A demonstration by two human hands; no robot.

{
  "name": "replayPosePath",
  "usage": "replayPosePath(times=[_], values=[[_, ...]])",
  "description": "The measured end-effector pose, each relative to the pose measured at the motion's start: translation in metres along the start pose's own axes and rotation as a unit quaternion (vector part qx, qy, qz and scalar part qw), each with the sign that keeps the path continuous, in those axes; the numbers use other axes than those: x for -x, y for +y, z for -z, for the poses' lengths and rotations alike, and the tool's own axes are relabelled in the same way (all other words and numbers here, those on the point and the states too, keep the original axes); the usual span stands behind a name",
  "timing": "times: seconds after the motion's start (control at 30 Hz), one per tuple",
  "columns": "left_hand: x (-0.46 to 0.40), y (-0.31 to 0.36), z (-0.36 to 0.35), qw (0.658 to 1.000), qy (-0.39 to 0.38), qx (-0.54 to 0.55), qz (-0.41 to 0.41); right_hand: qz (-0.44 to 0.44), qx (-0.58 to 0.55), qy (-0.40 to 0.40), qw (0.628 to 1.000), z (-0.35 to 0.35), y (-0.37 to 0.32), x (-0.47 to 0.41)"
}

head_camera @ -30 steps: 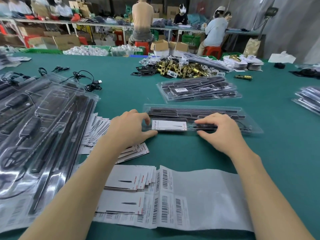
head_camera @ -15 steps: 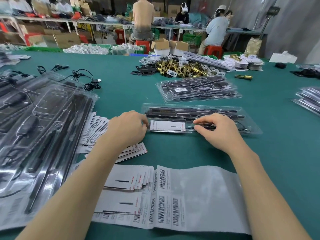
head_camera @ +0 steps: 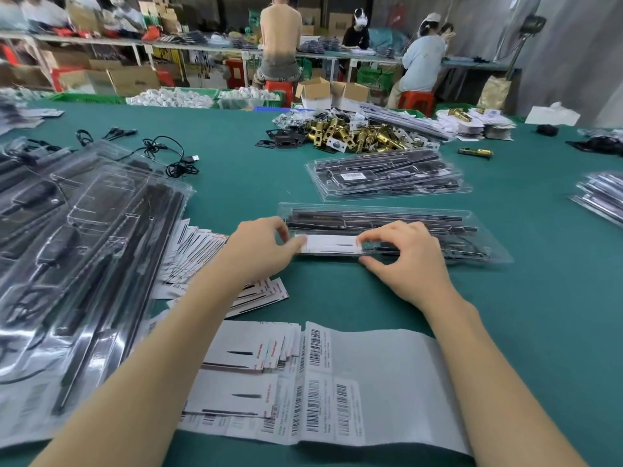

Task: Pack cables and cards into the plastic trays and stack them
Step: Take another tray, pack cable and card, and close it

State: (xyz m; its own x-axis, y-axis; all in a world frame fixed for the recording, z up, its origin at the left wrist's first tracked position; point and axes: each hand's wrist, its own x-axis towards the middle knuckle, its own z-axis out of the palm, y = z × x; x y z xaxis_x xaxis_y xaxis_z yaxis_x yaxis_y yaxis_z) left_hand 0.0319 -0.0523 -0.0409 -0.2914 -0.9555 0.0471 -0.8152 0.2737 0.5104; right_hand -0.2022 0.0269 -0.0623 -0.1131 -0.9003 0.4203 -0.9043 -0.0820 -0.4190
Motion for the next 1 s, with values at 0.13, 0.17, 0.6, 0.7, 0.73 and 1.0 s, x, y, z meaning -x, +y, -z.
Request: replayPosePath(times=[0.13, 0.17, 0.6, 0.7, 0.73, 1.0], values=[[-0.004, 0.0, -0.005, 0.994, 0.056, 0.076, 0.058, 0.04, 0.002, 0.024, 0.999, -0.004, 0.0, 0.003], [-0.005, -0.002, -0.006, 0.988, 0.067, 0.11, 0.085, 0.055, -0.009, 0.029, 0.998, -0.005, 0.0, 0.005], [-0.002, -0.01, 0.022, 0.872, 0.003, 0.464, 0.158, 0.16, -0.055, 0.099, 0.981, -0.011, -0.01, 0.007], [0.0, -0.01, 0.016, 0.868, 0.041, 0.468, 0.16, 0.118, -0.107, 0.127, 0.979, -0.01, -0.012, 0.007], [0.0, -0.01, 0.014, 0.866, 0.046, 0.47, 0.161, 0.091, -0.113, 0.163, 0.976, -0.008, -0.01, 0.006], [-0.008, -0.015, 0.005, 0.885, 0.087, 0.423, 0.173, -0.154, -0.132, 0.299, 0.933, 0.007, 0.009, 0.006]])
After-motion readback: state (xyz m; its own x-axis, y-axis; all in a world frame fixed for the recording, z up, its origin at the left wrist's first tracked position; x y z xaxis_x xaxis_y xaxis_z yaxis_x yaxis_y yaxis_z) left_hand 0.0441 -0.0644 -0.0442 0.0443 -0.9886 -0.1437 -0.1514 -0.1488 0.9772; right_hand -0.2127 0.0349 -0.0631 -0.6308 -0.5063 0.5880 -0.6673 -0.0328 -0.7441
